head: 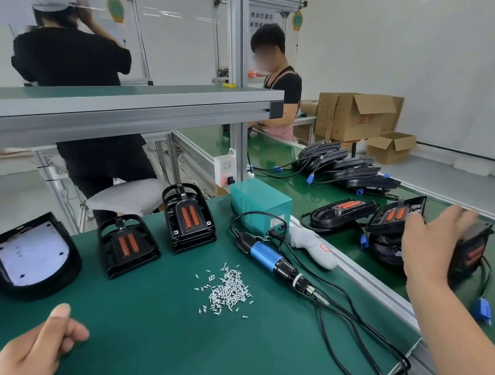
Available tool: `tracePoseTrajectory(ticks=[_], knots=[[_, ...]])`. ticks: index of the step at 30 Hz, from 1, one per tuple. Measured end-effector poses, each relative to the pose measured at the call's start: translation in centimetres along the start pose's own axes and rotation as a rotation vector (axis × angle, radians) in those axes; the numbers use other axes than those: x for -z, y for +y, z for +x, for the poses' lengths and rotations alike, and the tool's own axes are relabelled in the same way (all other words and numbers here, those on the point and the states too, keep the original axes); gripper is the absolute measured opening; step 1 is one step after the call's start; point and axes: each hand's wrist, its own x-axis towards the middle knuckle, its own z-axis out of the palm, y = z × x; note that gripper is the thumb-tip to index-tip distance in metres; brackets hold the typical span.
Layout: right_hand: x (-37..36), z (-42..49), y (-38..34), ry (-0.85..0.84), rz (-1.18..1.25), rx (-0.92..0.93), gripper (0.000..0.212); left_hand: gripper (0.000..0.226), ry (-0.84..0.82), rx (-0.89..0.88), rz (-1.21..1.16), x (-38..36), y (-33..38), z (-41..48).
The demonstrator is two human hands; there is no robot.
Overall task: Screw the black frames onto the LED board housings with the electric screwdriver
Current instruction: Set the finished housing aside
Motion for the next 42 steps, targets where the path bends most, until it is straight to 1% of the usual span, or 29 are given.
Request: tracePoseTrajectory(ticks=[2,4,7,10,15,18,20,22,25,28,31,33,38,42], knots=[[0.1,0.0,0.0,0.023,-0.045,0.055,0.055,0.085,-0.029,-0.044,0.060,1.1,-3.0,1.6],[0.4,-0.3,-0.1,0.032,-0.045,0.107,0.060,0.079,-0.048,-0.067,0.106,2.1,-3.8,2.0],[0.5,-1.4,-0.6,0.018,0.006,0.180,0.064,0.074,-0.061,-0.100,0.124,2.0,-1.4,-0.2],[0.3,-3.0,-1.9,-0.033,0.069,0.229,0.060,0.074,-0.033,-0.118,0.057,1.1,2.4,-3.1],[-1.5,-7.1,-3.4,-0.217,0.139,0.233,0.044,0.051,-0.028,-0.158,0.031,0.1,3.6,-4.0],[-3.1,-10.3,-4.3,-0.343,0.186,0.250,0.035,0.047,-0.025,-0.160,0.054,-0.2,3.5,-3.8],[-4.1,-12.6,-5.2,-0.451,0.203,0.267,0.024,0.045,-0.027,-0.170,0.081,-0.6,3.3,-3.5],[-5.3,-15.3,-6.4,-0.570,0.200,0.324,0.014,0.044,-0.015,-0.170,0.088,-0.5,3.0,-3.3],[-7.0,-18.4,-8.4,-0.718,0.197,0.425,0.017,0.044,0.001,-0.154,0.078,-0.4,2.6,-2.9],[-8.4,-20.9,-9.9,-0.838,0.195,0.486,0.015,0.046,0.004,-0.143,0.082,-0.4,2.3,-2.8],[-9.6,-23.7,-11.2,-0.942,0.181,0.609,0.016,0.059,0.004,-0.142,0.059,-0.4,2.4,-2.8],[-10.7,-25.6,-12.1,-1.013,0.170,0.664,0.016,0.062,0.010,-0.145,0.047,-0.4,2.5,-2.8],[-14.5,-30.4,-14.3,-1.106,0.169,0.775,0.015,0.062,0.015,-0.144,0.016,-0.4,2.6,-2.8],[-18.3,-33.9,-16.2,-1.180,0.183,0.791,0.011,0.061,0.030,-0.139,-0.015,-0.4,2.8,-2.8]])
